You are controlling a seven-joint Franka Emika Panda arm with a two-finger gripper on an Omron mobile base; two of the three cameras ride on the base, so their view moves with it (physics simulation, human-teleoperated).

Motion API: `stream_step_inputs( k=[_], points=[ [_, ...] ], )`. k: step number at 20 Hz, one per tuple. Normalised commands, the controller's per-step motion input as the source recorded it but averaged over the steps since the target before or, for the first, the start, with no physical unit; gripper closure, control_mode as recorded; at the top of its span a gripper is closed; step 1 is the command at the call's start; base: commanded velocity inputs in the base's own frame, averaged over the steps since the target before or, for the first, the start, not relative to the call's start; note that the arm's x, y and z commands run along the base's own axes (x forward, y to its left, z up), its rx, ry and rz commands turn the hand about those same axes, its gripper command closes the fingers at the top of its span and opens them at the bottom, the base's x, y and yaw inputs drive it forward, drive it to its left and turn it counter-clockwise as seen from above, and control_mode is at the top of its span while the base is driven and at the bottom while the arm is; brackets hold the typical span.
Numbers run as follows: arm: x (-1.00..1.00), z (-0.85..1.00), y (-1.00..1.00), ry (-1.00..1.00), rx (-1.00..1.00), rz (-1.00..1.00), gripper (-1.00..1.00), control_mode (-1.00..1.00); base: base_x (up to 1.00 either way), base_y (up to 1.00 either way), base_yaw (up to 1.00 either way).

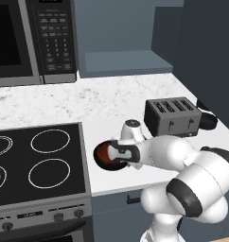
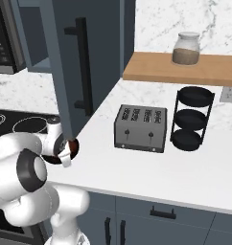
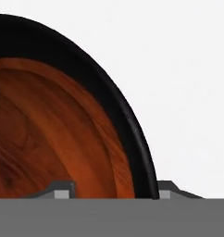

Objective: Pick up the bowls on the counter and stack them on top of one another in the open cabinet. Place the smaller bowl on top of the larger bowl.

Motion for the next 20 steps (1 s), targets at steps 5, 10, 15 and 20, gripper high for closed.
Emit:
stream_step_inputs(
  k=[5, 10, 15, 20],
  points=[
    [-0.55, 0.56, 0.02, -0.25, 0.00, -0.23, 1.00, -1.00, 0.00, 0.00, 0.00],
    [-0.27, 0.59, 0.03, -0.34, -0.01, -0.41, 1.00, -1.00, 0.00, 0.00, 0.00],
    [-0.38, 0.86, 0.00, -0.27, 0.00, -0.35, 1.00, -1.00, 0.00, 0.00, 0.00],
    [-0.26, 0.91, 0.00, -0.10, 0.07, -0.30, 1.00, -1.00, 0.00, 0.00, 0.00]
  ],
)
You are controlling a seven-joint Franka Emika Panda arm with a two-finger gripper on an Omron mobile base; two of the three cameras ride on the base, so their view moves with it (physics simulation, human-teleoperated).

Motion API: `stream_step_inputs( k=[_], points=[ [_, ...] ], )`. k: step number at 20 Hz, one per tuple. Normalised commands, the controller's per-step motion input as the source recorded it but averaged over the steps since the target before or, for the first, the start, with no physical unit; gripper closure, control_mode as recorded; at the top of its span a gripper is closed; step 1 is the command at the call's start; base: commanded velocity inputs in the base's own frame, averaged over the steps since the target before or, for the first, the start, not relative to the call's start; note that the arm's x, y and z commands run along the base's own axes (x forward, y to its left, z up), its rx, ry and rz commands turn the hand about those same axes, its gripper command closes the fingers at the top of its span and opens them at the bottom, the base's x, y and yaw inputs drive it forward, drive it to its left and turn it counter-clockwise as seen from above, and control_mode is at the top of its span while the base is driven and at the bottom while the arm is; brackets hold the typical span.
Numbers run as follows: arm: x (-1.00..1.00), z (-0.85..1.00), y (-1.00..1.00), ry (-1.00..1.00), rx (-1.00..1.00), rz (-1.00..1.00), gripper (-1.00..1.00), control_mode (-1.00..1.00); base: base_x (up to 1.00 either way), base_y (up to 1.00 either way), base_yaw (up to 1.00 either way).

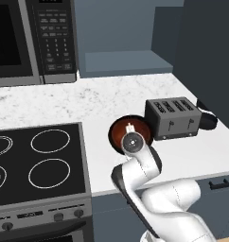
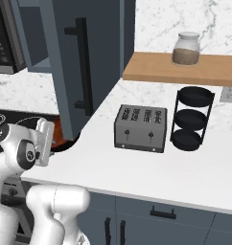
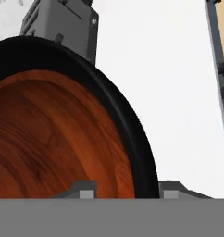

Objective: Pick up the bowls on the counter and stack them on top of one another in the open cabinet. Place the smaller bowl on top of the larger bowl.

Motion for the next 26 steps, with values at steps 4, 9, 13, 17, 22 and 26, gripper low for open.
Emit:
stream_step_inputs(
  k=[4, 9, 13, 17, 22, 26],
  points=[
    [-0.24, 0.97, 0.00, -0.03, 0.15, -0.22, 1.00, -1.00, 0.00, 0.00, 0.00],
    [-0.24, 0.90, 0.00, 0.00, 0.19, -0.13, 1.00, -1.00, 0.00, 0.00, 0.00],
    [-0.03, 0.92, 0.01, -0.01, 0.09, -0.12, 1.00, -1.00, 0.00, 0.00, 0.00],
    [0.00, 0.91, 0.00, -0.10, 0.04, -0.05, 1.00, -1.00, 0.00, 0.00, 0.00],
    [0.05, 0.74, 0.00, -0.10, 0.03, -0.01, 1.00, -1.00, 0.00, 0.00, 0.00],
    [0.36, 0.69, 0.00, 0.00, 0.00, 0.00, 1.00, -1.00, 0.00, 0.00, 0.00]
  ],
)
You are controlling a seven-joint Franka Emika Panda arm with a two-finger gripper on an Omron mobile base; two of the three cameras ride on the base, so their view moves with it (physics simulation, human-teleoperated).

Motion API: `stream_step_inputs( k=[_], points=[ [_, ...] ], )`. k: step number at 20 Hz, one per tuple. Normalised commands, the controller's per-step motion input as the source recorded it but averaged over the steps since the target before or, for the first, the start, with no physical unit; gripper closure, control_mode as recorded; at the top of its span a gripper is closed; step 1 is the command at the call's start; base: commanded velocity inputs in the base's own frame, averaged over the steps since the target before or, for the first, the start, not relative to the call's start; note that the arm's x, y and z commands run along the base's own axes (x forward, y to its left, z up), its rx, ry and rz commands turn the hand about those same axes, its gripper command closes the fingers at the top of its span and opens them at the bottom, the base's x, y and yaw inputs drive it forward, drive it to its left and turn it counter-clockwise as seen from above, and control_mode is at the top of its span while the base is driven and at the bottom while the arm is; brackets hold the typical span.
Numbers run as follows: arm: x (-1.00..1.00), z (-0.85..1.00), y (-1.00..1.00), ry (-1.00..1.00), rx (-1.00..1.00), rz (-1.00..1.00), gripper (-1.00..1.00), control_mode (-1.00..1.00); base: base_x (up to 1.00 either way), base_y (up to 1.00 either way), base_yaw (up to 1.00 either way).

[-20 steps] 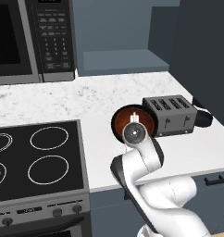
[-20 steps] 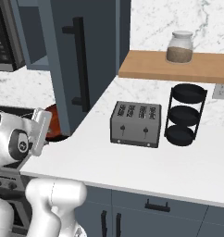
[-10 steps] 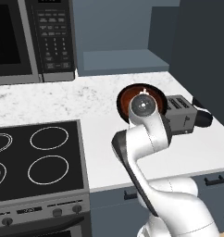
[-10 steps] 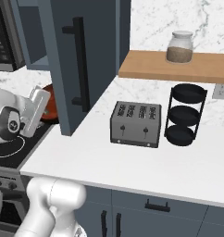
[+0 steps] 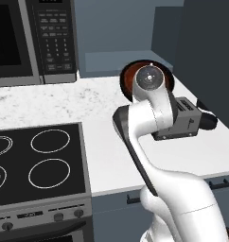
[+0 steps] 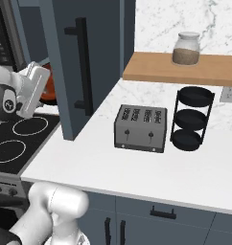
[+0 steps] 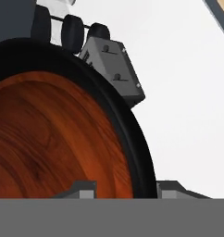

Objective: Pick up the bowls on the counter and stack them on top of one another in the open cabinet. Place the smaller bowl on top of the larger bowl.

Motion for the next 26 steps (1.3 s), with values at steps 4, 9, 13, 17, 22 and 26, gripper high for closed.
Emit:
stream_step_inputs(
  k=[4, 9, 13, 17, 22, 26],
  points=[
    [0.40, 0.67, 0.00, -0.02, 0.00, 0.00, 1.00, -1.00, 0.00, 0.00, 0.00],
    [0.52, 0.50, 0.00, -0.06, 0.00, 0.00, 1.00, -1.00, 0.00, 0.00, 0.00],
    [0.83, 0.20, -0.01, 0.00, 0.00, 0.00, 1.00, -1.00, 0.00, 0.00, 0.00],
    [0.82, 0.16, 0.00, 0.00, 0.00, 0.00, 1.00, -1.00, 0.00, 0.00, 0.00],
    [0.75, 0.13, -0.03, 0.00, 0.00, -0.01, 1.00, -1.00, 0.00, 0.00, 0.00],
    [0.80, 0.00, 0.00, 0.04, 0.03, 0.00, 1.00, -1.00, 0.00, 0.00, 0.00]
  ],
)
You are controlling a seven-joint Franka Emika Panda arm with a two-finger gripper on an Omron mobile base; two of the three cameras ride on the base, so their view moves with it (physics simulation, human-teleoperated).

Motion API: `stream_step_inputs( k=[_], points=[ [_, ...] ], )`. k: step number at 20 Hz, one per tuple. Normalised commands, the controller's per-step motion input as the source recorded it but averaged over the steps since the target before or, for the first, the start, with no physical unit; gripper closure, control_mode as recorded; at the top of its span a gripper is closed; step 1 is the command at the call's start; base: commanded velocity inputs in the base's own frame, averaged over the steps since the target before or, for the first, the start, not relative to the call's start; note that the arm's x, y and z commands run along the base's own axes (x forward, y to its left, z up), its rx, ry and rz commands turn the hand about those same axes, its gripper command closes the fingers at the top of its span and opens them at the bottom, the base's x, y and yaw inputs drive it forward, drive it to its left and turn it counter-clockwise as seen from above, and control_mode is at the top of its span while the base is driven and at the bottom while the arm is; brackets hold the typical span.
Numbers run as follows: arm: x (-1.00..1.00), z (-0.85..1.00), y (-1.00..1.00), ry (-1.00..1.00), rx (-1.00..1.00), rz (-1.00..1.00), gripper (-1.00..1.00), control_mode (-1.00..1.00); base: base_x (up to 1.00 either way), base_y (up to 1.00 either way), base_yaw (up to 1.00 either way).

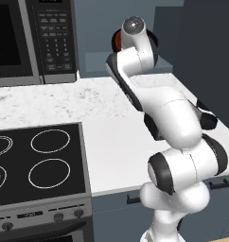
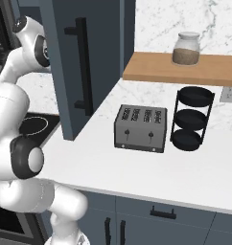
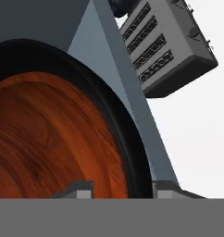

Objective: Pick up the bowls on the counter and stack them on top of one another in the open cabinet. Place the smaller bowl on top of the larger bowl.

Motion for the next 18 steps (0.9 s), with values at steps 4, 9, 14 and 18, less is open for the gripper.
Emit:
stream_step_inputs(
  k=[4, 9, 14, 18],
  points=[
    [0.71, -0.03, 0.00, 0.01, 0.00, 0.00, 1.00, -1.00, 0.00, 0.00, 0.00],
    [0.55, -0.34, 0.00, 0.02, 0.00, 0.00, 1.00, -1.00, 0.00, 0.00, 0.00],
    [0.40, -0.53, 0.00, 0.00, 0.00, 0.00, 1.00, -1.00, 0.00, 0.00, 0.00],
    [0.47, -0.27, 0.00, 0.00, 0.00, 0.00, 1.00, -1.00, 0.00, 0.00, 0.00]
  ],
)
